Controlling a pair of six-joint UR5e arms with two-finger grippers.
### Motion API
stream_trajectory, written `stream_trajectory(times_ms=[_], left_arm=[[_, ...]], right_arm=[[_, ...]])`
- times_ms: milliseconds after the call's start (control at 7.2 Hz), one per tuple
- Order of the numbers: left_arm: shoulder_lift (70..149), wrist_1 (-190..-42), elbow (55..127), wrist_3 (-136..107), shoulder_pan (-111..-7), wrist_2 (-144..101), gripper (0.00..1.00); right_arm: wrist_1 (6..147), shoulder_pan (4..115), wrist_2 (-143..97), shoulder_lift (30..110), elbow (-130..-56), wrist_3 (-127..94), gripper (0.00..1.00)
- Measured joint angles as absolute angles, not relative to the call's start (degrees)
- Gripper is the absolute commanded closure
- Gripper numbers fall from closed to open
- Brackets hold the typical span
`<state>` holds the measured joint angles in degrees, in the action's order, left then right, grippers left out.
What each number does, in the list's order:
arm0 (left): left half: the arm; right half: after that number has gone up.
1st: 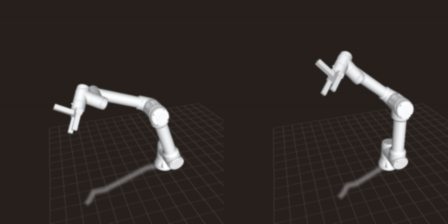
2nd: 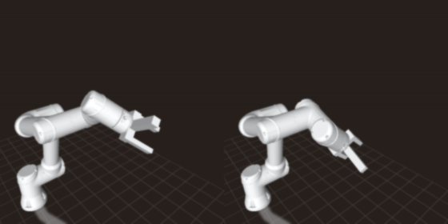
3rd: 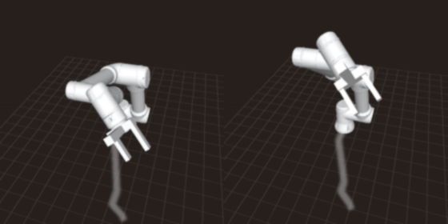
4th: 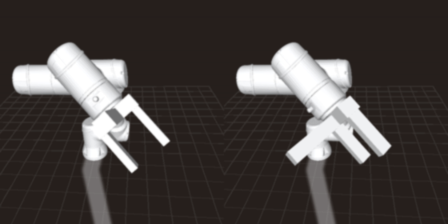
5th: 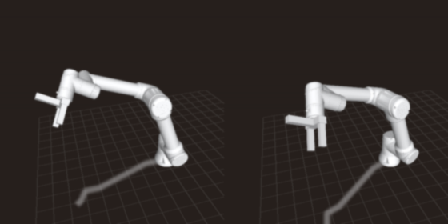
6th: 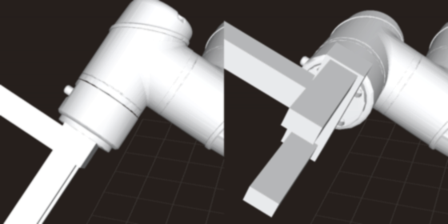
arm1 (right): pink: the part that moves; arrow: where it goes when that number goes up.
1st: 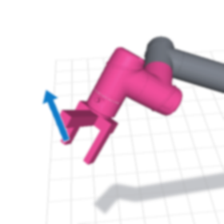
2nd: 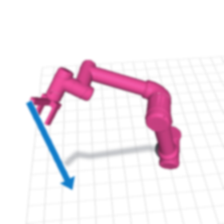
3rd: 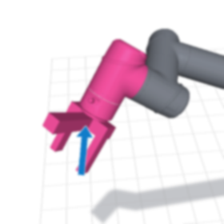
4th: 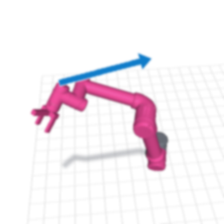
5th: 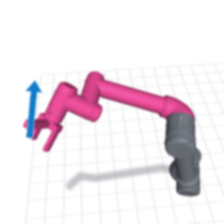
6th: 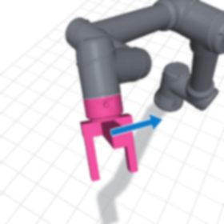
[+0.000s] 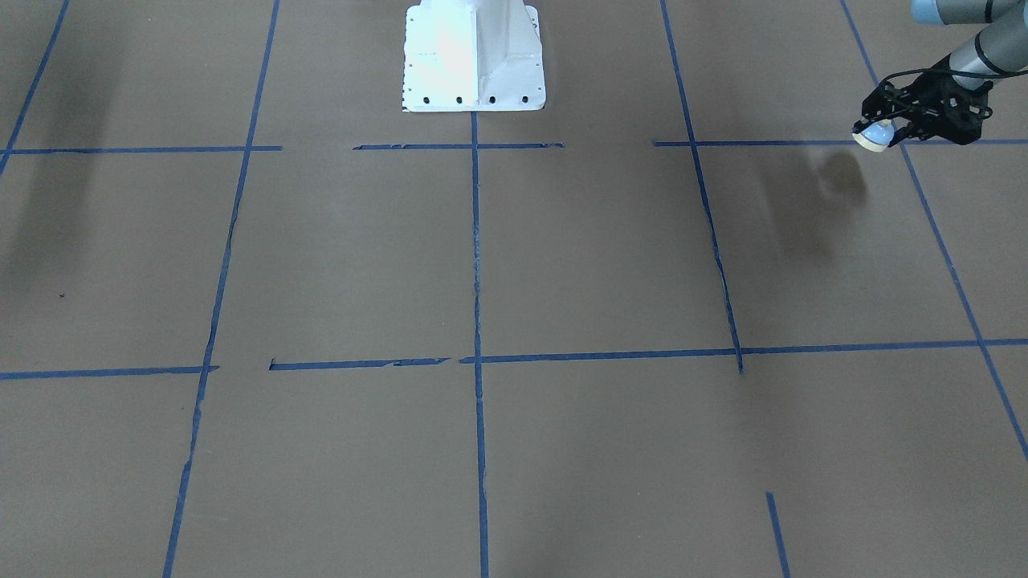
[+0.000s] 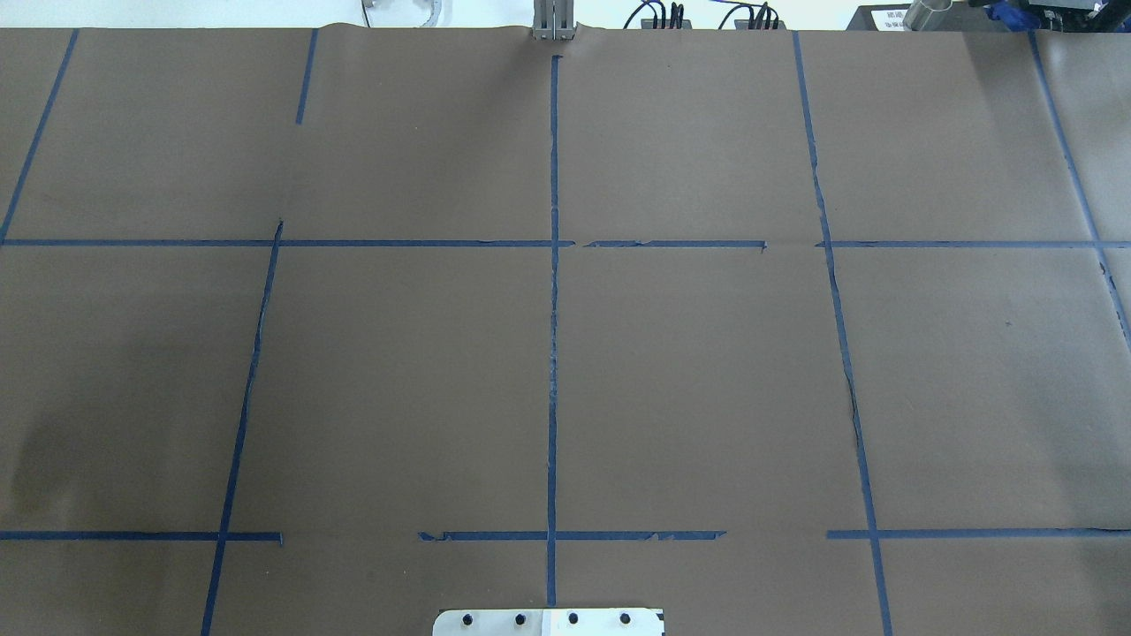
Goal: Place and press bell with both arms
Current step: 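Carry the blue bell in the left gripper toward the table, then move the bell with the left gripper to the central tape crossing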
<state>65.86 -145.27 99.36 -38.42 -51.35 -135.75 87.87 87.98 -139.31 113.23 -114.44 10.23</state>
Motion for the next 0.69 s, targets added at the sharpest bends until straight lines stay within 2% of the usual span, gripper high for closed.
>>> stream_trajectory(times_ms=[417, 694], left_arm=[[82.09, -142.78, 100.7, -57.97, -45.18, -135.17, 0.98], [94.4, -134.06, 100.6, -65.63, -42.02, -134.87, 0.97]], right_arm=[[87.81, 87.98, -139.5, 112.95, -114.43, 10.12, 0.0], [87.8, 87.98, -139.56, 112.84, -114.43, 10.05, 0.0]])
